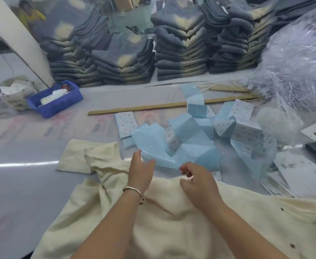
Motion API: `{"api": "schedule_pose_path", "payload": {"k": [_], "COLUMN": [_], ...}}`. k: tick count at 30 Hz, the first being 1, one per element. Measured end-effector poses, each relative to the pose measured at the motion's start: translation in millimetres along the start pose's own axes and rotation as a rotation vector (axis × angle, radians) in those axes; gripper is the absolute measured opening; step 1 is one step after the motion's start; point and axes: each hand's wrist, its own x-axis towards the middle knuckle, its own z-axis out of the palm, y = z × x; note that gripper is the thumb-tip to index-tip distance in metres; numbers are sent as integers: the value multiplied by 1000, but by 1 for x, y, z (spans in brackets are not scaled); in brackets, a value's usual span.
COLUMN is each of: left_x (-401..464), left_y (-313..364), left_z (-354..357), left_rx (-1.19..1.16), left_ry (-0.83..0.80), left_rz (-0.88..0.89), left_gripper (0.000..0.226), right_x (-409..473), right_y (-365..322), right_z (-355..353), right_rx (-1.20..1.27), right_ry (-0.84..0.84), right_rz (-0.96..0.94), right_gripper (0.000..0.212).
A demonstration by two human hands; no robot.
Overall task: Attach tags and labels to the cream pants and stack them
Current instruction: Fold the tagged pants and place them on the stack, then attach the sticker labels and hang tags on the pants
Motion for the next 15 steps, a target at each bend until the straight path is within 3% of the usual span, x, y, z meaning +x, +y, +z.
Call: {"api": "schedule_pose_path", "payload": {"k": [6,10,12,15], "left_x": [84,94,89,86], "left_y": [-11,-27,-36,-47], "left_z": [22,18,12,3], "left_rx": [-125,-226,-321,-441], "left_ry": [132,148,150,123], "left_rz": [-267,-209,-182,-226], "left_gripper": [59,10,12,20], "right_x": [42,85,110,138], "right_y": [6,5,2,1], "right_z": [28,33,38,52], "right_rx": [-142,-128,-192,-433], "right_ry": [50,140,147,99], "right_rz": [13,85,180,312], "right_gripper": [42,36,36,66]}}
